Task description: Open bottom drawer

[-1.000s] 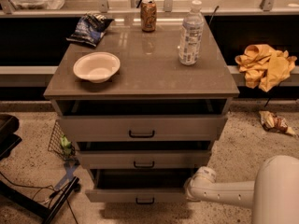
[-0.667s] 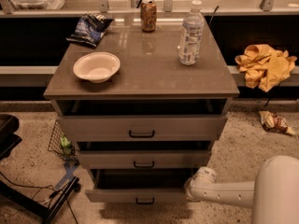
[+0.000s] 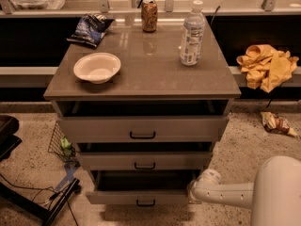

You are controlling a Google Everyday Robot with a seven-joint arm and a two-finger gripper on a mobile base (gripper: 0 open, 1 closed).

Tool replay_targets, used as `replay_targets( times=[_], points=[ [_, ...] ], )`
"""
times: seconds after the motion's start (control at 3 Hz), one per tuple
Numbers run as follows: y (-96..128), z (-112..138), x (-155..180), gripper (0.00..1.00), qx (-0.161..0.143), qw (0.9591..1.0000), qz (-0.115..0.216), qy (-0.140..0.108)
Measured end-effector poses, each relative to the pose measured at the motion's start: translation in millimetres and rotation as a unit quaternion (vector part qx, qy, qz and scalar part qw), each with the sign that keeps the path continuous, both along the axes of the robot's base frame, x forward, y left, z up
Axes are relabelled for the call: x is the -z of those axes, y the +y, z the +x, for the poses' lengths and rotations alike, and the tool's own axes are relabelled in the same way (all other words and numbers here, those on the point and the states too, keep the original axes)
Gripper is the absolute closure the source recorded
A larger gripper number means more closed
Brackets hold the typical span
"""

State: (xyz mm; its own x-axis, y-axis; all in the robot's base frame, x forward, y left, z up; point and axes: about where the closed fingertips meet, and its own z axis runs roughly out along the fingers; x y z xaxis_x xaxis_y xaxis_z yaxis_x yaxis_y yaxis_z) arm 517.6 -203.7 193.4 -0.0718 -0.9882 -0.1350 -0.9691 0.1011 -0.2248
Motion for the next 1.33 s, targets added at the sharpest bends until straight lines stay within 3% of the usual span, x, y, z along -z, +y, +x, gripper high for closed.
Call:
replay_targets(
  times=[0.33, 0.67, 1.0, 1.33],
  points=[
    [12, -11, 14, 0.0, -0.059, 0.9977, 0.025, 0.02],
    [22, -45, 16, 0.0, -0.093, 0.9926, 0.025, 0.074],
    [23, -57, 17, 0.17, -0.1, 0.9899, 0.028, 0.096],
    [23, -58, 19, 0.41, -0.1, 0.9898, 0.028, 0.097]
  ],
)
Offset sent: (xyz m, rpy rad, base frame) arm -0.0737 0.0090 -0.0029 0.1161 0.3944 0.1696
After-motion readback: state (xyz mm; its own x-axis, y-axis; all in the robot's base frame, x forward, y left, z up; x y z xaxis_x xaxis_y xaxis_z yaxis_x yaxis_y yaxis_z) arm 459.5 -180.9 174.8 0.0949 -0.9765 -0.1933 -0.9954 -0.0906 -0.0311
